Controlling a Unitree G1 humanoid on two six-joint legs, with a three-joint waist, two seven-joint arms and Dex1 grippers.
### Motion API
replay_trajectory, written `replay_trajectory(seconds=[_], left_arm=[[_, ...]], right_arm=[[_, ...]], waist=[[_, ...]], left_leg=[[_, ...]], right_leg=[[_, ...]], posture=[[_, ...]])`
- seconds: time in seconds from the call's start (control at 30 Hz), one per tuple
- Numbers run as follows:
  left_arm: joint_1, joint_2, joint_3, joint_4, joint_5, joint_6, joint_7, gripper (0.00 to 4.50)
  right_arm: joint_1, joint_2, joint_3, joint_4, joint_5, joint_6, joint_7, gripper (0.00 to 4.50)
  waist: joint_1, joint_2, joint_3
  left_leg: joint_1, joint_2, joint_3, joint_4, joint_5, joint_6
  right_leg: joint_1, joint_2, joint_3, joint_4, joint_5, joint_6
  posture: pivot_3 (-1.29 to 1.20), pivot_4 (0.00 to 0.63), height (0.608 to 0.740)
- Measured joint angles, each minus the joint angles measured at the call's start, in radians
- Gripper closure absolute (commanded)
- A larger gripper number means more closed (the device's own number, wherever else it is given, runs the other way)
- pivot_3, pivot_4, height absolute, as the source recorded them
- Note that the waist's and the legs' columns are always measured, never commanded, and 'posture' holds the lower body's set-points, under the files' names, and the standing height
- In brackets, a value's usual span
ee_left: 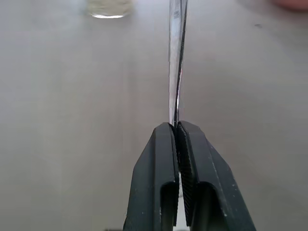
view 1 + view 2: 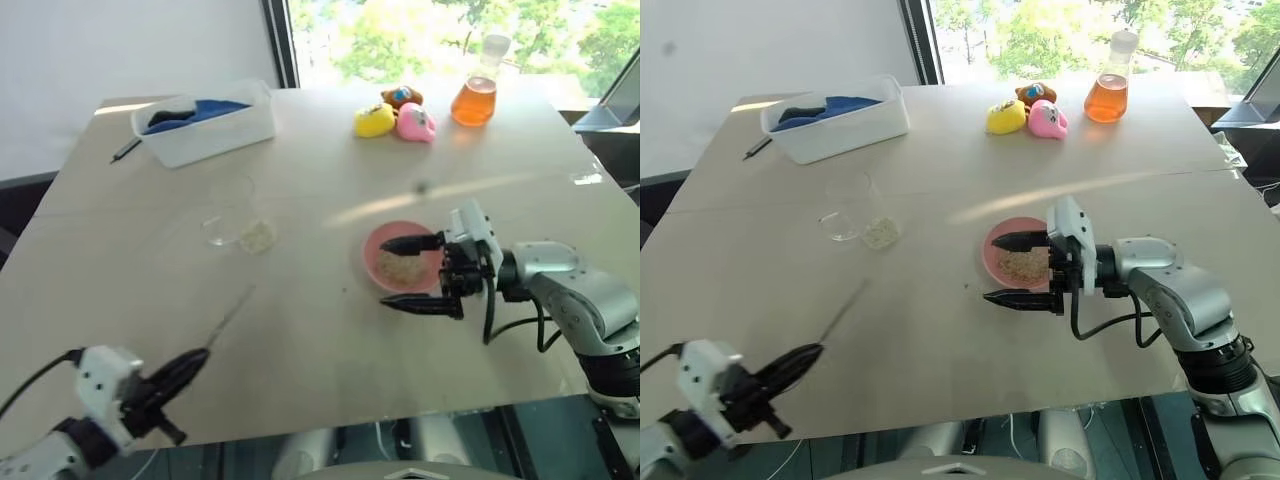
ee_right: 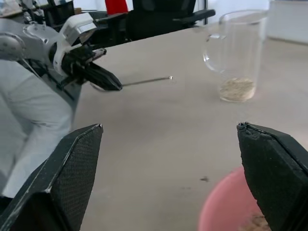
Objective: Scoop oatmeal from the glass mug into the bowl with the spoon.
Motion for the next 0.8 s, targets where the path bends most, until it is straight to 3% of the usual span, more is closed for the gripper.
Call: replay_trajectory(seconds=[0.17, 0.3, 0.5, 0.8], left_arm=[[-0.149, -0.037, -0.124, -0.039, 0.110, -0.034, 0.105, 4.44], [-0.340, -0.072, -0.279, -0.069, 0.243, -0.105, 0.194, 4.44], [-0.449, -0.073, -0.381, -0.049, 0.389, -0.187, 0.248, 4.44], [-0.505, -0.071, -0.405, 0.051, 0.482, -0.286, 0.285, 4.44]], right_arm=[[-0.008, 0.075, 0.010, -0.005, -0.012, 0.076, -0.134, 0.00], [-0.042, 0.255, 0.022, -0.019, 0.032, 0.232, -0.345, 0.00], [-0.108, 0.511, -0.099, 0.019, 0.114, 0.408, -0.673, 0.00], [-0.135, 0.537, -0.143, 0.022, 0.154, 0.441, -0.735, 0.00]], waist=[[0.000, 0.000, 0.000], [-0.002, 0.000, -0.001], [-0.004, 0.000, -0.001], [-0.006, 0.001, -0.001]], left_leg=[[0.000, 0.000, 0.000, 0.000, 0.001, -0.001], [0.000, 0.000, -0.001, 0.000, 0.003, -0.004], [0.001, 0.000, -0.001, -0.002, 0.003, -0.005], [0.001, -0.001, 0.000, -0.002, 0.003, -0.004]], right_leg=[[0.000, 0.001, 0.000, 0.001, 0.000, 0.000], [0.000, 0.001, 0.000, 0.001, 0.002, -0.003], [-0.003, 0.003, 0.001, 0.003, 0.002, -0.003], [-0.003, 0.003, -0.002, 0.003, 0.002, -0.003]], posture=[[0.00, 0.150, 0.740], [0.00, 0.150, 0.740], [0.00, 0.150, 0.740], [0.00, 0.150, 0.740]])
